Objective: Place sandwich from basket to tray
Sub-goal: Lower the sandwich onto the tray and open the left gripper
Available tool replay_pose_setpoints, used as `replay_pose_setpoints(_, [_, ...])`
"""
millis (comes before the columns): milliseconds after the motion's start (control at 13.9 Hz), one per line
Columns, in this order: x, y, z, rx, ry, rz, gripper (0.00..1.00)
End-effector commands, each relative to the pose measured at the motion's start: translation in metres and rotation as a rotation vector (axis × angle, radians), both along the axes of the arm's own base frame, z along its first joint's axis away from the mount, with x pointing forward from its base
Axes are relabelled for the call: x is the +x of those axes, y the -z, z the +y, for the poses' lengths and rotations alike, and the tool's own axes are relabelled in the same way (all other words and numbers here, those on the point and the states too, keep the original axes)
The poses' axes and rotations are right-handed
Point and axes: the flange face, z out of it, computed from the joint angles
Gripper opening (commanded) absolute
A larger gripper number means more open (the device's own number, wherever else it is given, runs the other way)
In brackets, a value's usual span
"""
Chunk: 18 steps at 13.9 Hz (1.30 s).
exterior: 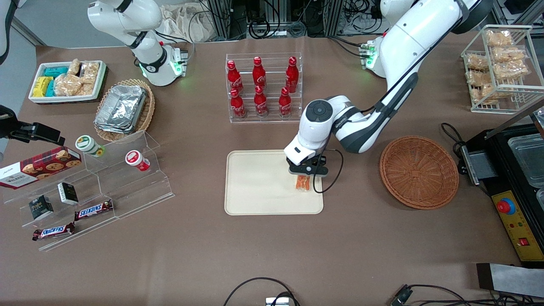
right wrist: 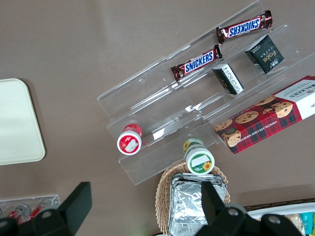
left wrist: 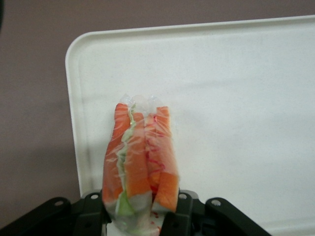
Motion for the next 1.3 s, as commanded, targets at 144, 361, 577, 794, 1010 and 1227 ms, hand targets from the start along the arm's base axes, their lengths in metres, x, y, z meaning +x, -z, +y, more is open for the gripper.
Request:
replay_pose_setpoints(144, [0.004,0.006,-0.008,0.011,-0.012,-0.009,0.43])
replay_pose_setpoints(361, [0.003,0.01,-0.009,0.012,-0.01,-0.003,0.48])
replay_pose_setpoints(577, [0.002,0.011,-0.009,0.012,-0.009,-0.003,0.76])
replay_pose_setpoints(794, [0.0,0.014,-0.012,0.016,-0.005,0.0,0.79])
replay_pose_setpoints(1010, [0.001,0.015,-0.009,0.02,-0.01,0.0,0.81])
replay_pose_setpoints(1227, [0.002,0.015,-0.003,0.053,-0.014,0.009,0.85])
